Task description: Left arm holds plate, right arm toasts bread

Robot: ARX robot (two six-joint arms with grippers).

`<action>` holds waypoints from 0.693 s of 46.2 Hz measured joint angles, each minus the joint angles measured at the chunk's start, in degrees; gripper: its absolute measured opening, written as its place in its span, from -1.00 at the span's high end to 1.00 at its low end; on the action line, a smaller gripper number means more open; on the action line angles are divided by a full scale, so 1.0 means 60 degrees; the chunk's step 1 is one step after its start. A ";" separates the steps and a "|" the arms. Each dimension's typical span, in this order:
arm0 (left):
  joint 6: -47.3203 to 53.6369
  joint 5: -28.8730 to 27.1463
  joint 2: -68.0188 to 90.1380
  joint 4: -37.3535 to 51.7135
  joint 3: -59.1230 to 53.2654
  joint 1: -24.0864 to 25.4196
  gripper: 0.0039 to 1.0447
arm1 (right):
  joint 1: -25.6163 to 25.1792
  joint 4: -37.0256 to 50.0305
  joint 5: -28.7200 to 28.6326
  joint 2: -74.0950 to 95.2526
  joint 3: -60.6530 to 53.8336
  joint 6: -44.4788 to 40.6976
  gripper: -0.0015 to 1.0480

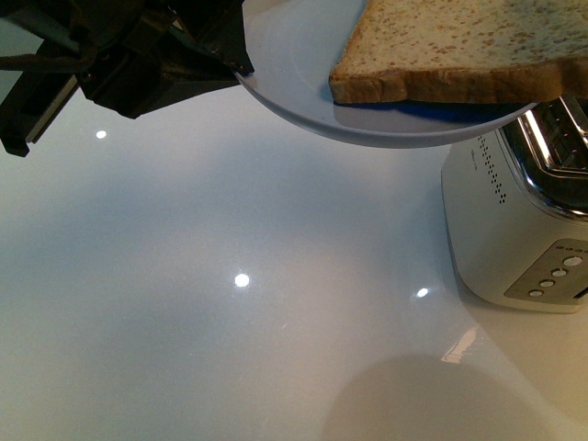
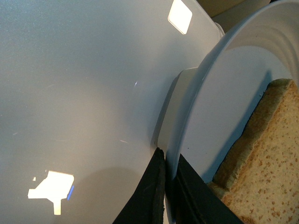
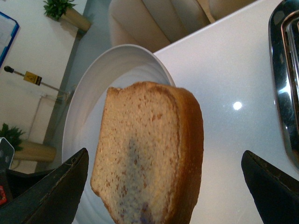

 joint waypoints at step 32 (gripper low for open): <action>-0.0004 0.0000 0.0000 0.0000 0.0000 0.0000 0.95 | 0.0353 0.0124 -0.0375 0.0117 -0.0204 0.0925 0.22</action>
